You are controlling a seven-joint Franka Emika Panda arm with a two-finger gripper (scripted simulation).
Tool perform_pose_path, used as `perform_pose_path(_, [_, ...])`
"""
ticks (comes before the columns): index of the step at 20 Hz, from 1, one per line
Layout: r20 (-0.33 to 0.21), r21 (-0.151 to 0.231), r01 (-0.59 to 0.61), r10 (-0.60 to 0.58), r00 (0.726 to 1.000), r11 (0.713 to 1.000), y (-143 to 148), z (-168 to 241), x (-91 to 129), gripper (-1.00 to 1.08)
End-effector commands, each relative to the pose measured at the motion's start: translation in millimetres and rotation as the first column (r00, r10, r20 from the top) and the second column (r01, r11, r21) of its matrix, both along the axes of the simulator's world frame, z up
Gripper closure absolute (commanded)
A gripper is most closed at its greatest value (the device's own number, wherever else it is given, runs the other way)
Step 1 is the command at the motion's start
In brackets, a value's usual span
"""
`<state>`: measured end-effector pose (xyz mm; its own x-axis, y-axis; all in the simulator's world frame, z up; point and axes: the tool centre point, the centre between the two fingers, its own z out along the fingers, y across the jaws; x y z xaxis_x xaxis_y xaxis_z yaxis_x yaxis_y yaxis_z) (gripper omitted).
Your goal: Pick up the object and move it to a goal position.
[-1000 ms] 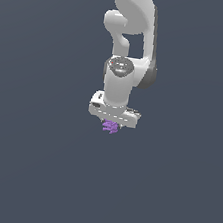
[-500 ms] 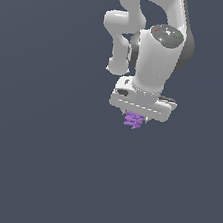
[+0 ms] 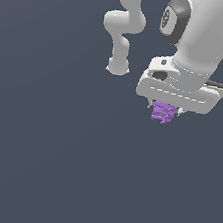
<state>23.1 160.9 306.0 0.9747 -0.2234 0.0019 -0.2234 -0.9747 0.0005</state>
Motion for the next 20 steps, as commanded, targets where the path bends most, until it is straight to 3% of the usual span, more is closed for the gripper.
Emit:
perform_pose_path(1, [-0.001, 0.0, 0.001, -0.001, 1.0, 1.0, 14.1, 16.9, 3.9, 1.08])
perform_pose_path(10, [-0.001, 0.0, 0.001, -0.001, 1.0, 1.0, 50.9, 59.7, 16.1, 1.08])
perform_pose_path(20, [-0.002, 0.001, 0.001, -0.001, 1.0, 1.0, 67.0, 78.2, 22.6, 1.08])
